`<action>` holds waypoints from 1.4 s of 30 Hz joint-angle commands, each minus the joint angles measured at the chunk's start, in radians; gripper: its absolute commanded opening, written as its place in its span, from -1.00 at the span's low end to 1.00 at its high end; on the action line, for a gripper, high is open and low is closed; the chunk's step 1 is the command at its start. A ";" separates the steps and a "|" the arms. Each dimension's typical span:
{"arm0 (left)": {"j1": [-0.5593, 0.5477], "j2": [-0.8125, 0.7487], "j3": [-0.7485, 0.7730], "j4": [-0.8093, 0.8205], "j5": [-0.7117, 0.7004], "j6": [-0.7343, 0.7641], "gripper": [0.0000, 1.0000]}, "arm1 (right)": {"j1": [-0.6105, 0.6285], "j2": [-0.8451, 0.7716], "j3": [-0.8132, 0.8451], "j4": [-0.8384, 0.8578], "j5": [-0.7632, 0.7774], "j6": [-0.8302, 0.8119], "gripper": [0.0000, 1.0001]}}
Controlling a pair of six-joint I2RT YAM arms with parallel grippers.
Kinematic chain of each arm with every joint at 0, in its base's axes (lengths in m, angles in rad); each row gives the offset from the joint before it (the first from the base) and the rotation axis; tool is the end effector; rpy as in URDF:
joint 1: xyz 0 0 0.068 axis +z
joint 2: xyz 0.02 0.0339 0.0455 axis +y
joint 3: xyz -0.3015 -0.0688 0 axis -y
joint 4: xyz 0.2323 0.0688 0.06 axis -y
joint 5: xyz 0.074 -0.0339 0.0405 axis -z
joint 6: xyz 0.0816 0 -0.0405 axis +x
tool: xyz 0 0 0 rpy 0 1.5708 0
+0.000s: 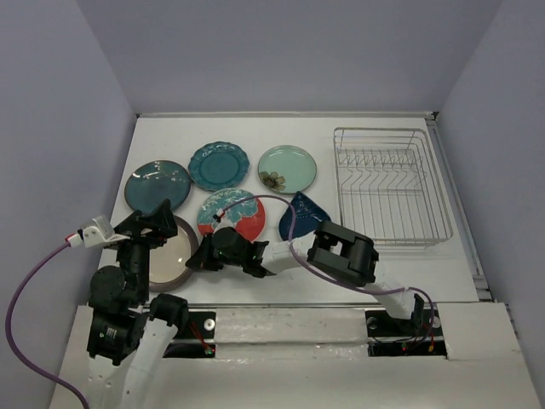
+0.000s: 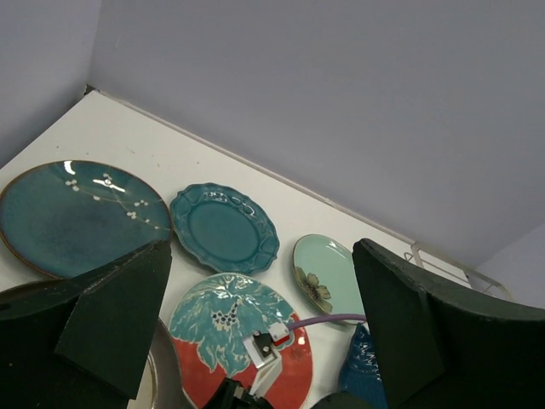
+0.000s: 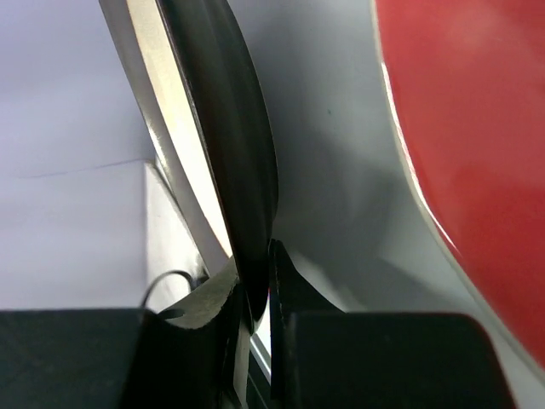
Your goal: Load the plates into the dish rack
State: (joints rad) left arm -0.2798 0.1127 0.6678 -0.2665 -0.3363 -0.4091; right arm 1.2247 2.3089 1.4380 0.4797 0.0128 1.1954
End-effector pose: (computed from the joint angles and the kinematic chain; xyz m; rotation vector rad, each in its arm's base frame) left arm 0.0372 0.0173 0.3638 -0.3719 1.2539 -0.3733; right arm 0.1917 0.5285 0.1382 -0.0241 2.3213 1.4484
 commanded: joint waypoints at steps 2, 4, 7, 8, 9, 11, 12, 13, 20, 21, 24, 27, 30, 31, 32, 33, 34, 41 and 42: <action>0.002 -0.001 0.038 0.042 -0.009 0.003 0.98 | 0.007 -0.218 -0.082 0.068 0.131 -0.198 -0.86; 0.001 -0.002 0.039 0.047 -0.004 0.004 0.98 | 0.007 -0.308 -0.134 0.062 0.208 -0.252 -0.86; 0.001 -0.002 0.033 0.062 0.034 -0.010 0.98 | -0.033 -0.477 -0.203 0.045 0.231 -0.333 -0.87; 0.001 -0.004 0.033 0.062 0.048 -0.011 0.98 | -0.054 -0.477 -0.224 0.045 0.231 -0.326 -0.87; 0.002 -0.002 0.032 0.065 0.062 -0.014 0.98 | -0.076 -0.512 -0.247 0.045 0.211 -0.320 -0.87; 0.002 -0.004 0.032 0.064 0.074 -0.016 0.98 | -0.142 -0.610 -0.304 0.042 0.188 -0.309 -0.86; 0.001 -0.007 0.033 0.064 0.074 -0.016 0.98 | -0.161 -0.644 -0.324 0.042 0.178 -0.306 -0.86; 0.002 -0.010 0.033 0.062 0.075 -0.014 0.98 | -0.178 -0.678 -0.343 0.042 0.173 -0.309 -0.86; -0.001 -0.016 0.027 0.065 0.092 -0.002 0.98 | -0.367 -1.035 -0.473 -0.088 0.268 -0.440 -0.86; -0.002 -0.018 0.027 0.067 0.094 0.000 0.98 | -0.401 -1.125 -0.482 -0.125 0.286 -0.456 -0.86; -0.010 -0.027 0.024 0.070 0.105 0.000 0.98 | -0.575 -1.270 -0.475 -0.335 0.404 -0.558 -0.86; -0.021 -0.038 0.024 0.072 0.109 0.001 0.98 | -0.691 -1.339 -0.444 -0.447 0.484 -0.672 -0.86; -0.030 -0.047 0.015 0.084 0.129 0.004 0.98 | -0.861 -1.378 -0.410 -0.533 0.538 -0.770 -0.86; -0.033 -0.048 0.015 0.090 0.140 0.006 0.98 | -0.901 -1.378 -0.401 -0.539 0.565 -0.827 -0.86; -0.036 -0.053 0.013 0.092 0.141 0.009 0.98 | -0.963 -1.379 -0.392 -0.538 0.591 -0.848 -0.87; -0.047 -0.056 0.012 0.092 0.143 0.007 0.98 | -1.000 -1.378 -0.389 -0.536 0.607 -0.862 -0.86; -0.053 -0.059 0.012 0.092 0.145 0.009 0.98 | -1.040 -1.375 -0.387 -0.535 0.590 -0.869 -0.86; -0.105 -0.084 0.010 0.092 0.146 0.009 0.98 | -1.298 -1.281 -0.358 -0.494 0.457 -0.948 -0.87; -0.116 -0.085 0.009 0.092 0.148 0.010 0.98 | -1.320 -1.261 -0.357 -0.490 0.443 -0.991 -0.86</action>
State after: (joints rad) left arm -0.3683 0.0483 0.6685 -0.2272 -0.2016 -0.4160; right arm -0.0353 1.0359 0.9760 -0.2108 0.5312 0.3088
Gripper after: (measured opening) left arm 0.990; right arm 0.141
